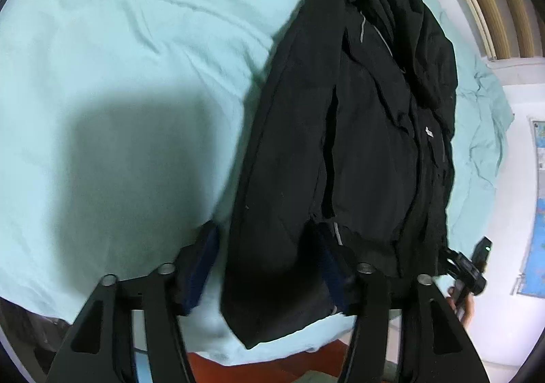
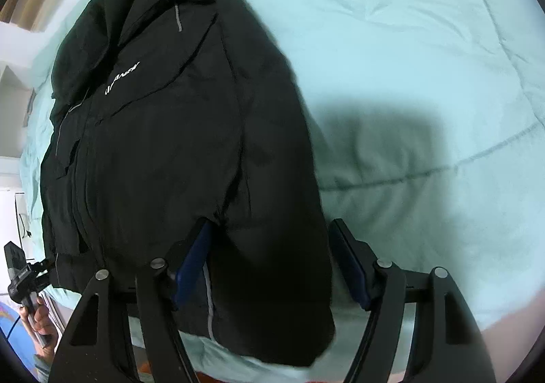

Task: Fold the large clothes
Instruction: 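Grasp the jacket hem with both tools and lift it, then fold the held hem over toward the collar with both tools and release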

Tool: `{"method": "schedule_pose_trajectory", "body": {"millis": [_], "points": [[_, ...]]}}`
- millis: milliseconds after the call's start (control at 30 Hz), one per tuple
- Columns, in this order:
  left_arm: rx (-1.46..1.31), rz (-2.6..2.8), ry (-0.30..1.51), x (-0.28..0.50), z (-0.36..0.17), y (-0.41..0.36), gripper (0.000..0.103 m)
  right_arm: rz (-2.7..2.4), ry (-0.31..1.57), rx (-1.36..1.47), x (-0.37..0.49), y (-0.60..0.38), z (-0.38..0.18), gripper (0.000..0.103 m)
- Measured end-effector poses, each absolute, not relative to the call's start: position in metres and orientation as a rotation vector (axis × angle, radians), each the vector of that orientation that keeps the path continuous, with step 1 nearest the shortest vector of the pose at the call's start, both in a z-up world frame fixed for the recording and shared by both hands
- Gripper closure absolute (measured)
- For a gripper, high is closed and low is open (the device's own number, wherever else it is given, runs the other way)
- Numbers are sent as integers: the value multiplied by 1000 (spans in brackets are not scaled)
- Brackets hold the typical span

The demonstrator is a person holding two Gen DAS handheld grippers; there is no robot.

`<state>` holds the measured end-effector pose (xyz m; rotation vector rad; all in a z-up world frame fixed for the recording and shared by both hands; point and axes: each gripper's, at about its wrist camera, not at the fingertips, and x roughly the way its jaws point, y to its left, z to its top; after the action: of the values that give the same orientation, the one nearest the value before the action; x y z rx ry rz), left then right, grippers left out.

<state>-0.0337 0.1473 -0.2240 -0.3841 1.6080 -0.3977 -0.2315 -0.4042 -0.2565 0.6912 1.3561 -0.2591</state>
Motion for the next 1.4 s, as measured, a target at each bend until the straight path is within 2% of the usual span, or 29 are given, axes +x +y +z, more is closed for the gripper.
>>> {"method": "schedule_pose_trajectory", "body": {"millis": [33,67,100,133,167,200,367,467,533,567,600,667,700,800,1100,1400], "points": [[-391,-397,1605,-35,-224,145,37,-250,1361,674,-230,-402,-255,35],[-378,-398,1591,-36,-222,144,38,-218,1359,660,-229,-398,-252,49],[-355,-420,1568,-38,-216,140,39,-189,1356,651,-228,-395,-248,52],[-347,-452,1545,-41,-209,137,44,-176,1348,637,-228,-392,-242,53],[-347,-479,1534,-43,-204,134,56,-157,1339,629,-229,-389,-238,56],[-348,-515,1519,-45,-197,131,63,-125,1327,627,-230,-387,-231,58],[-357,-579,1511,-42,-197,118,63,-62,1343,634,-224,-380,-232,57],[-353,-554,1550,-36,-213,111,63,-61,1397,670,-218,-379,-253,45],[-350,-535,1549,-34,-215,106,63,-67,1415,697,-215,-374,-265,45],[-347,-533,1541,-34,-213,103,69,-74,1410,700,-214,-372,-265,45],[-333,-533,1525,-33,-207,101,78,-78,1400,698,-215,-372,-262,56],[-317,-544,1485,-29,-194,102,87,-78,1362,692,-215,-373,-250,74],[-321,-554,1463,-25,-185,100,87,-74,1331,696,-215,-375,-238,81],[-323,-599,1395,-13,-159,88,87,-58,1251,709,-214,-384,-208,84],[-380,-680,1164,61,-78,64,87,-48,1064,671,-159,-422,-119,85],[-431,-628,1022,177,-36,32,86,-31,922,706,-32,-472,-58,85]]}}
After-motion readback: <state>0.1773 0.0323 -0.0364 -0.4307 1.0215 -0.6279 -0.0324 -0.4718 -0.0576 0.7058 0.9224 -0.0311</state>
